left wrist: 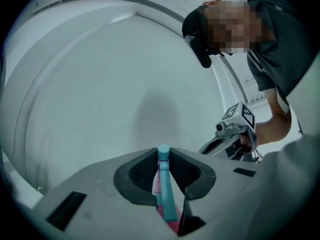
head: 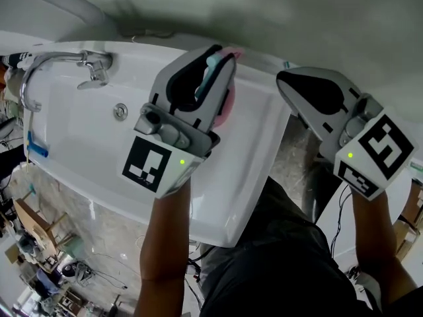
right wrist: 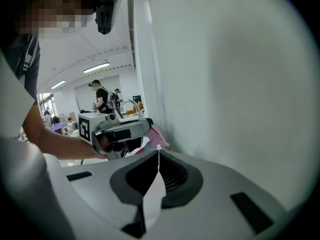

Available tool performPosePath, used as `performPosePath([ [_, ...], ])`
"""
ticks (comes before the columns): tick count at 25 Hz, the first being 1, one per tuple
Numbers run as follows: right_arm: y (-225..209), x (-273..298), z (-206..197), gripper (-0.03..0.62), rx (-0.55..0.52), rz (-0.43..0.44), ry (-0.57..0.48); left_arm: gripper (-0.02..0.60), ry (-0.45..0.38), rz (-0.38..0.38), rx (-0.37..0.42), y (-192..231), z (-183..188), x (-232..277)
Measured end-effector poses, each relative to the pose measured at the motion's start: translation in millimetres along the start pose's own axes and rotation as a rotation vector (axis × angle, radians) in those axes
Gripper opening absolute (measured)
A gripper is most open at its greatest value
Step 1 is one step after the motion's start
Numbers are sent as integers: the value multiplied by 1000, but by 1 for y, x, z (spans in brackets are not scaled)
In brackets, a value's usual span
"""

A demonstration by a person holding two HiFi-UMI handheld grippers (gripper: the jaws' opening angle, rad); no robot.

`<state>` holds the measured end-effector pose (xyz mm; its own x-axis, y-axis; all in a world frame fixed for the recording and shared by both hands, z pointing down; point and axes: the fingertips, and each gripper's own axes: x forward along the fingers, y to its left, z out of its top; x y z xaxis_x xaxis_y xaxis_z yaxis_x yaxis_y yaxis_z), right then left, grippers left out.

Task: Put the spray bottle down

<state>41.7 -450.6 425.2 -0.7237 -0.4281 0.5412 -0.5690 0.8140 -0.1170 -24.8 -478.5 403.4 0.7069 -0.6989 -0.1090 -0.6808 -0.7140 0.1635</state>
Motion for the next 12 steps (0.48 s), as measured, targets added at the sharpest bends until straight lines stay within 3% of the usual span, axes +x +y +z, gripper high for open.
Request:
performPosePath([
  [7, -9, 11, -8, 9, 4, -1, -6, 66, -35, -36, -28, 0, -17, 4],
  [12, -14, 13, -16, 9, 13, -7, -2, 66, -133, -23, -93, 9, -18, -1],
])
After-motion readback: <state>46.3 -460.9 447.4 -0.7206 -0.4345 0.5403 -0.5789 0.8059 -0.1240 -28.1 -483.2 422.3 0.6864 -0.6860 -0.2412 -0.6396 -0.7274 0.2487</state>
